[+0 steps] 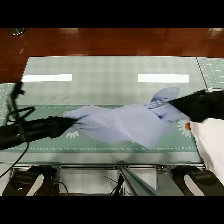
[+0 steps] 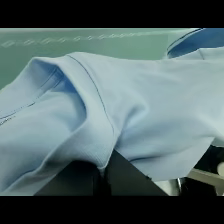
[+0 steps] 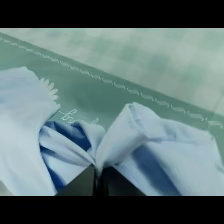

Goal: Fold the shirts.

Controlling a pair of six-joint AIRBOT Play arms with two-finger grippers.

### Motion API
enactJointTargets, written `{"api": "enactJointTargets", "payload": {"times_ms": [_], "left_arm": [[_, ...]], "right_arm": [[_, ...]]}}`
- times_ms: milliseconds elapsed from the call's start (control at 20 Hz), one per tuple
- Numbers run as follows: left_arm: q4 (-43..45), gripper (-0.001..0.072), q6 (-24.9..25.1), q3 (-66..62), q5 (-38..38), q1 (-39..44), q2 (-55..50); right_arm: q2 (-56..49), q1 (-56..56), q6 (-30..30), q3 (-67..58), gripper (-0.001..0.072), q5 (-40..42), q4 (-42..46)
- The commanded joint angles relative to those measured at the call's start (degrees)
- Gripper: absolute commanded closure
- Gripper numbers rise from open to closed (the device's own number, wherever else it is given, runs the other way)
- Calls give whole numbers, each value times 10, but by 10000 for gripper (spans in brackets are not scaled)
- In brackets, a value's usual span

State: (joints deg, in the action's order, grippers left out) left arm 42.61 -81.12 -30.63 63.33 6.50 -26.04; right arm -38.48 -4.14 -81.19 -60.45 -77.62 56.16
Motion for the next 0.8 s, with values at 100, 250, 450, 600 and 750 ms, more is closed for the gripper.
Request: {"api": "enactJointTargets", "payload": {"times_ms": [100,250,450,600,750], "left_arm": [[-11,685,40,65,-169,51,-163],[-12,684,39,49,-216,74,-275],[-8,3,42,-29,-171,64,-367],[86,4,19,-148,-27,-23,-375],[134,4,-15,-233,29,-148,-351]], "right_arm": [[-167,0,56,85,688,164,-47],[-297,0,59,54,688,228,-81],[-447,4,64,-62,245,174,-126],[-478,63,76,-154,85,82,-90],[-447,186,77,-168,89,29,-19]]}}
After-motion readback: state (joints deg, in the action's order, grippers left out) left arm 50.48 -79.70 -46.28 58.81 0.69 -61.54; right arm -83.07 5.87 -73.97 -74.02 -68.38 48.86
